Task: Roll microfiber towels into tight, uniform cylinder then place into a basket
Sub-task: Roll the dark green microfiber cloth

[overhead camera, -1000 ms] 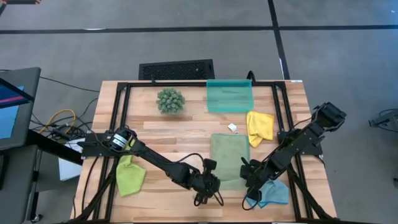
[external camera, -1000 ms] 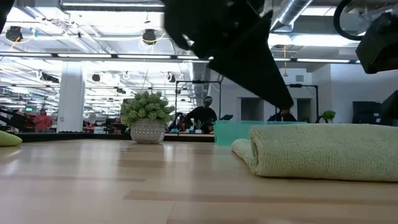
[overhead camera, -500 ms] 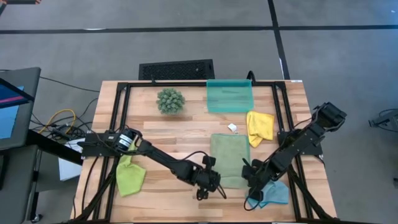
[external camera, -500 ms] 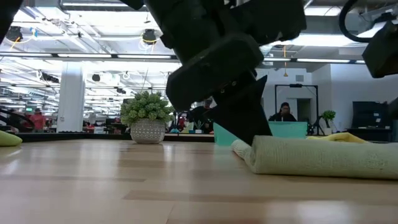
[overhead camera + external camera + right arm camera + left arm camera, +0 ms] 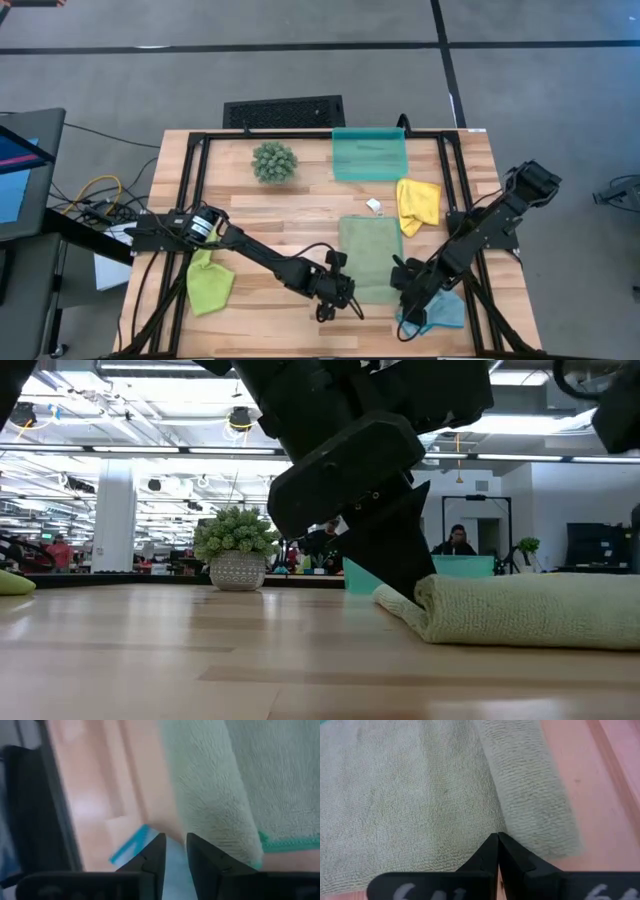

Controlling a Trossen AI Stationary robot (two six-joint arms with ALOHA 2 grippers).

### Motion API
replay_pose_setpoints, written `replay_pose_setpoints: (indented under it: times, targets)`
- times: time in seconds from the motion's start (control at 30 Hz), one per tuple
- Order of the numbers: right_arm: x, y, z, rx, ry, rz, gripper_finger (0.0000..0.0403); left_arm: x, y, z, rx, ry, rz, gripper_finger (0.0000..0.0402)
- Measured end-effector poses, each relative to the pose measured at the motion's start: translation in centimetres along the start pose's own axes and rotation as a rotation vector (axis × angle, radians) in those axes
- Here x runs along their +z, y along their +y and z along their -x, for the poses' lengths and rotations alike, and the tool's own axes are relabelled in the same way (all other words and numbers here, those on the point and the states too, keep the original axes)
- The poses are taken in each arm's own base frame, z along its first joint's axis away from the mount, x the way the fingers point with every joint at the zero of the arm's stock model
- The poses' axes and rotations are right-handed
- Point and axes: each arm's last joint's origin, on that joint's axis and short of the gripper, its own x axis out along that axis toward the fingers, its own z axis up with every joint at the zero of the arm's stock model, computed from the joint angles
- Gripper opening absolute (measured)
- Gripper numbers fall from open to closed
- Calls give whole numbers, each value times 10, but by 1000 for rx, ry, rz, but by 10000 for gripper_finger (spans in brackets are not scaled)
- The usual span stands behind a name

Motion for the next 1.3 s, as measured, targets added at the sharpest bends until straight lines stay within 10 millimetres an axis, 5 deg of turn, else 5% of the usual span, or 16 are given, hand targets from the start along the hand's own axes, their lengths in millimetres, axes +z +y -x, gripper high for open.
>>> replay_pose_setpoints:
  times: [0.27,0.5,0.77,0.93,1.3]
  targets:
    - [18,11,-1,95,-169,131,68,0,0,0,0,0,-1,2]
    - [37,-11,-26,-37,-191,69,26,-1,1,1,16,17,-3,2]
    - [43,-27,-35,-117,-154,-28,13,10,2,45,260,63,25,2]
    - [43,-27,-33,-117,-154,-28,29,23,-7,39,164,-72,-16,2]
    - [39,-25,-34,-116,-146,-41,18,-8,9,3,-42,-65,6,2]
